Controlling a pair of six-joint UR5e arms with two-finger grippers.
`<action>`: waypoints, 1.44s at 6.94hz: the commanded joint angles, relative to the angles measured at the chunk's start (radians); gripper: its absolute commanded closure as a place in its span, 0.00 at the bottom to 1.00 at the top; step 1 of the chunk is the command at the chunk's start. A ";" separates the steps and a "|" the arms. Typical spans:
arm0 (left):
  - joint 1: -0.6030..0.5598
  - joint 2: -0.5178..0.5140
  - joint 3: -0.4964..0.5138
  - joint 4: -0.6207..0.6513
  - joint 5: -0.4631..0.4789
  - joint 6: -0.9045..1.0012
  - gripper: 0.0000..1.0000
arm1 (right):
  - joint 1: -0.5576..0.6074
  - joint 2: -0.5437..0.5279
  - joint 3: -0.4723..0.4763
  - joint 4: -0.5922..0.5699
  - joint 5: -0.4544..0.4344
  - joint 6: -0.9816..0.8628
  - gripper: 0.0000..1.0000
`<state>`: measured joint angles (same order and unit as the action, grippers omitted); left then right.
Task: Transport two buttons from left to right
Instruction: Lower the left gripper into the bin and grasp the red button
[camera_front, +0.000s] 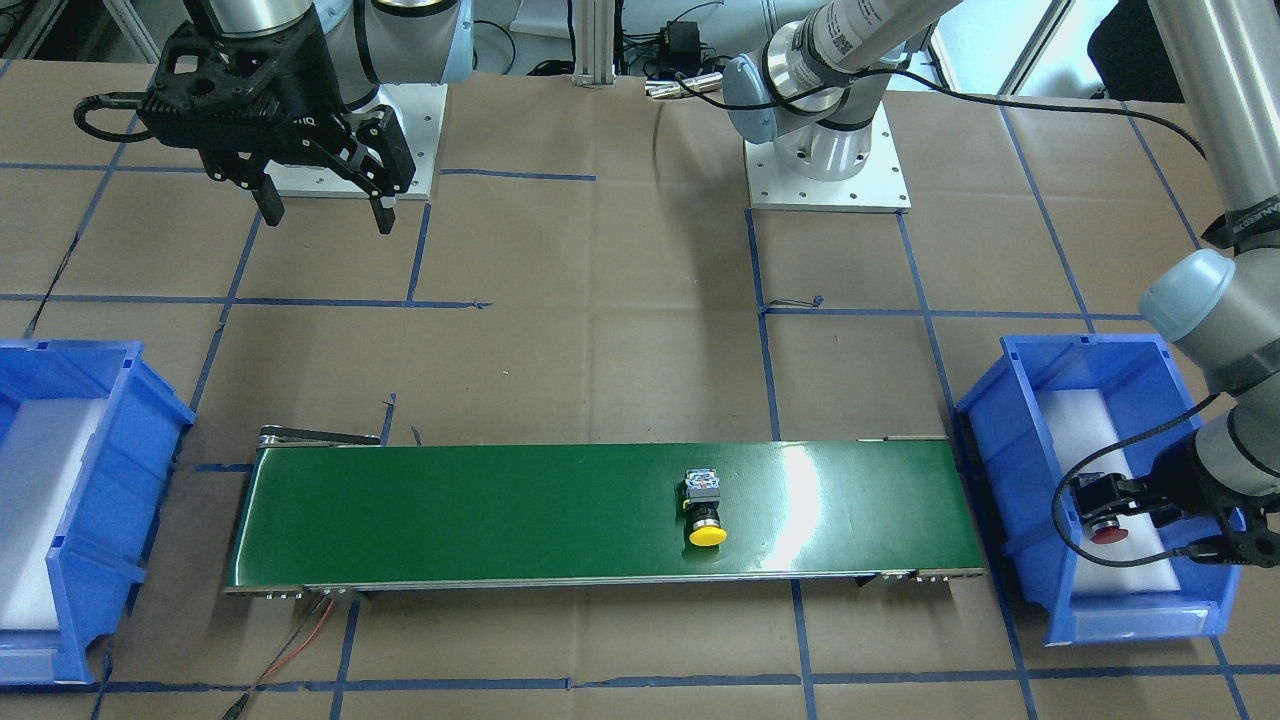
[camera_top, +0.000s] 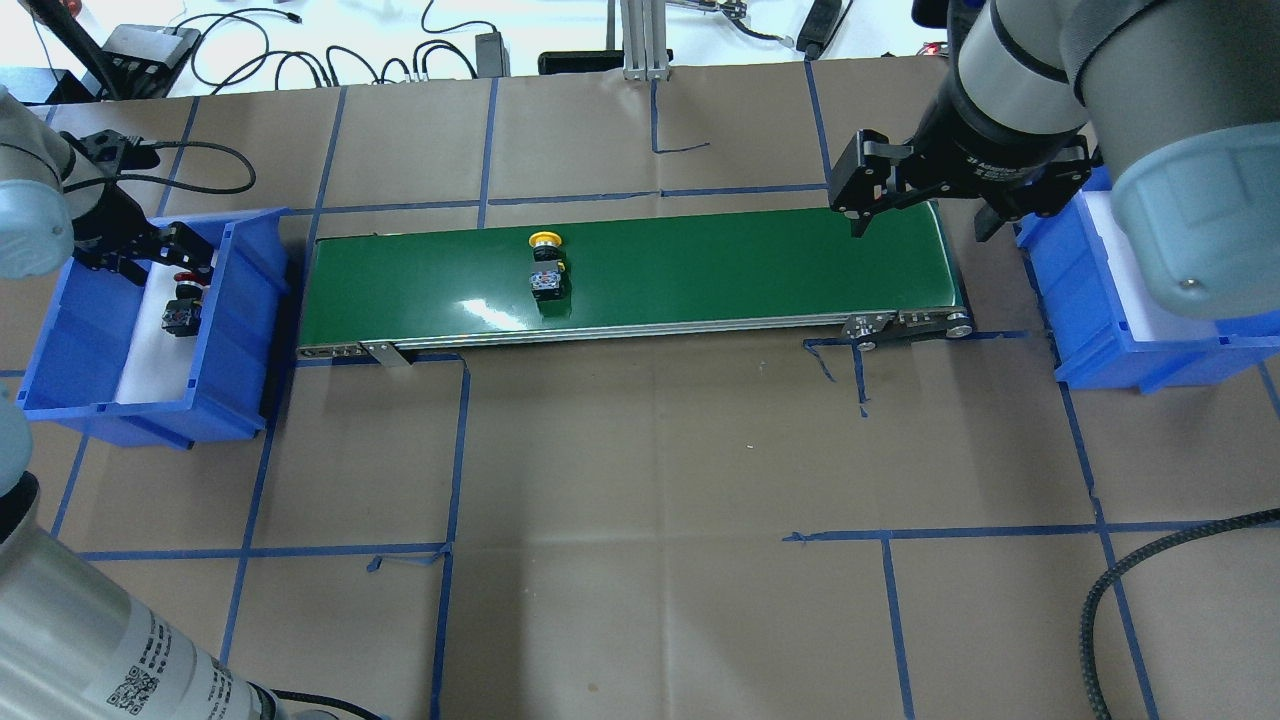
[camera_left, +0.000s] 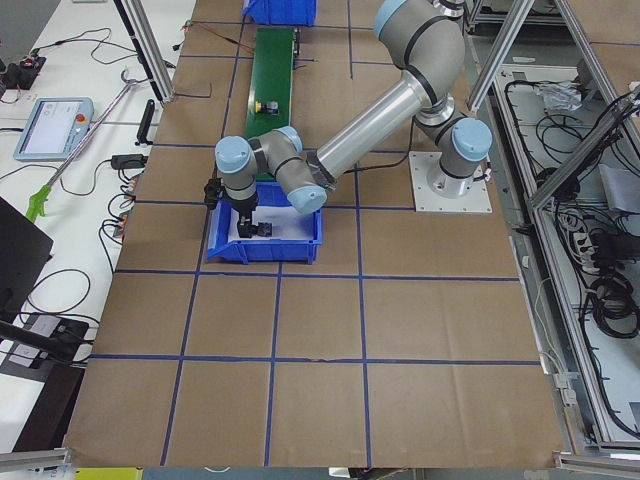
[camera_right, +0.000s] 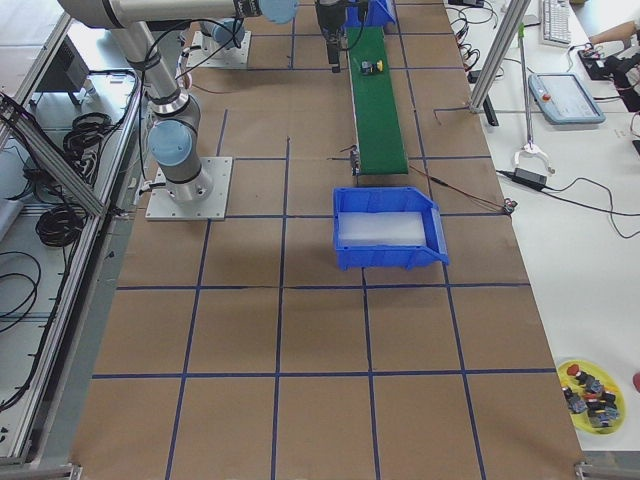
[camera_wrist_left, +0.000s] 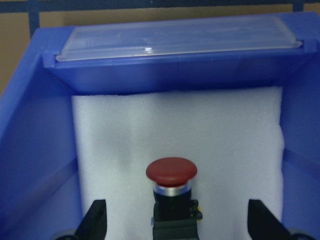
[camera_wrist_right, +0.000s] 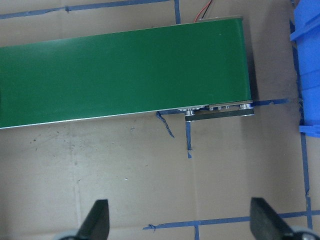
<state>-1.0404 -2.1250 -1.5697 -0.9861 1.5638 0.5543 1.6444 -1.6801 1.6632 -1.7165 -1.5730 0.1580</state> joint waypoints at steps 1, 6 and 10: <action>-0.001 -0.013 -0.041 0.060 0.002 -0.004 0.01 | 0.000 -0.001 0.000 0.000 0.001 0.000 0.00; -0.001 0.005 -0.039 0.012 0.010 -0.019 0.78 | 0.000 0.007 0.010 0.002 -0.002 -0.002 0.00; 0.000 0.118 0.002 -0.150 0.030 -0.016 0.96 | 0.000 0.022 0.010 -0.023 -0.006 -0.008 0.00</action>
<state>-1.0402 -2.0663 -1.5758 -1.0724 1.5812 0.5368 1.6444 -1.6607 1.6735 -1.7289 -1.5799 0.1523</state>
